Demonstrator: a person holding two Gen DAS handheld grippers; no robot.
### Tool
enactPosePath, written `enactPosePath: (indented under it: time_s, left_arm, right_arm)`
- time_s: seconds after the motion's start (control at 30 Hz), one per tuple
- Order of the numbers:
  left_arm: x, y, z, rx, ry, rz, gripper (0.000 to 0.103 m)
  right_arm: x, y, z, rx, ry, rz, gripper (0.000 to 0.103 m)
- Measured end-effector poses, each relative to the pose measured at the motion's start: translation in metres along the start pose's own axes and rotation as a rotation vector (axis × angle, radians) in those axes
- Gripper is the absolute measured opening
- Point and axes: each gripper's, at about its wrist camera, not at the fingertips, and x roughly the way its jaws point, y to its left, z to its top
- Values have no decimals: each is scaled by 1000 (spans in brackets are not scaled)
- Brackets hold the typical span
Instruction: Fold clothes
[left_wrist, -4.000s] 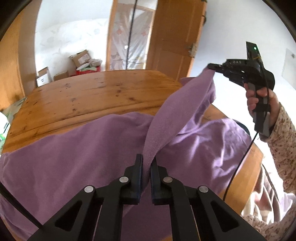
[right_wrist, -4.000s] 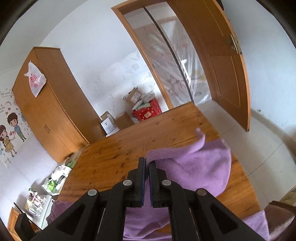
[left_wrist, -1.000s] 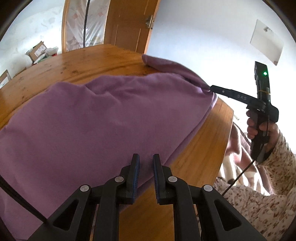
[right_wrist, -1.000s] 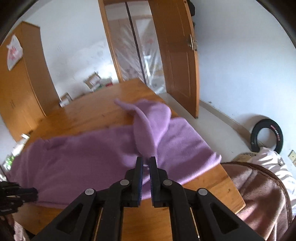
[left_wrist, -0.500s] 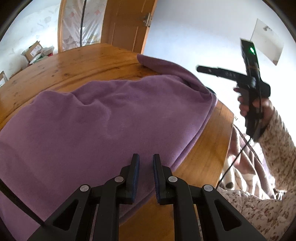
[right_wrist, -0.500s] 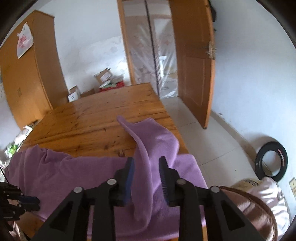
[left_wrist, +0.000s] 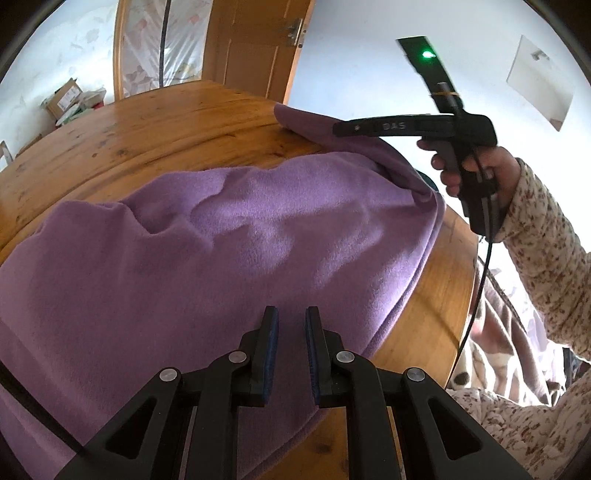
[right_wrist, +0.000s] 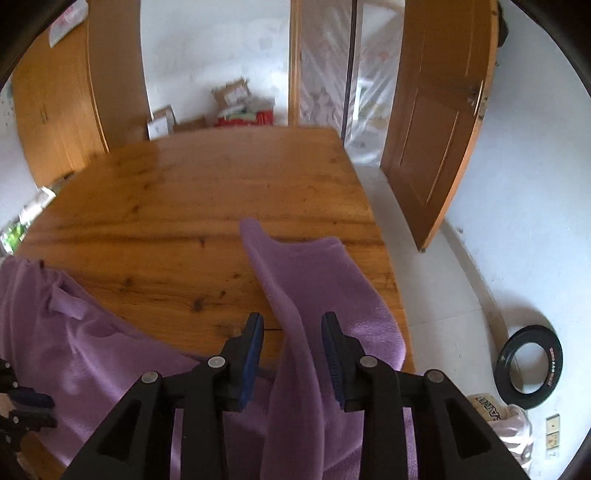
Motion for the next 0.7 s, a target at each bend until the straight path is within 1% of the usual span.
enactPosePath:
  time_s: [0.07, 0.13, 0.43, 0.6, 0.7]
  left_arm:
    - [1, 0, 2, -4, 0, 2, 15]
    - [3, -1, 3, -5, -1, 5, 15]
    - [4, -2, 3, -8, -4, 16, 15]
    - [6, -4, 3, -5, -3, 22, 15]
    - [7, -9, 3, 10, 2, 12, 15]
  right_arm:
    - [3, -3, 2, 18, 14, 2, 3]
    - [6, -7, 4, 37, 26, 4, 3]
    - [-47, -59, -14, 210, -136, -17, 3]
    - [-63, -84, -29, 315, -167, -21, 3]
    - [-64, -100, -40, 391, -181, -15, 3]
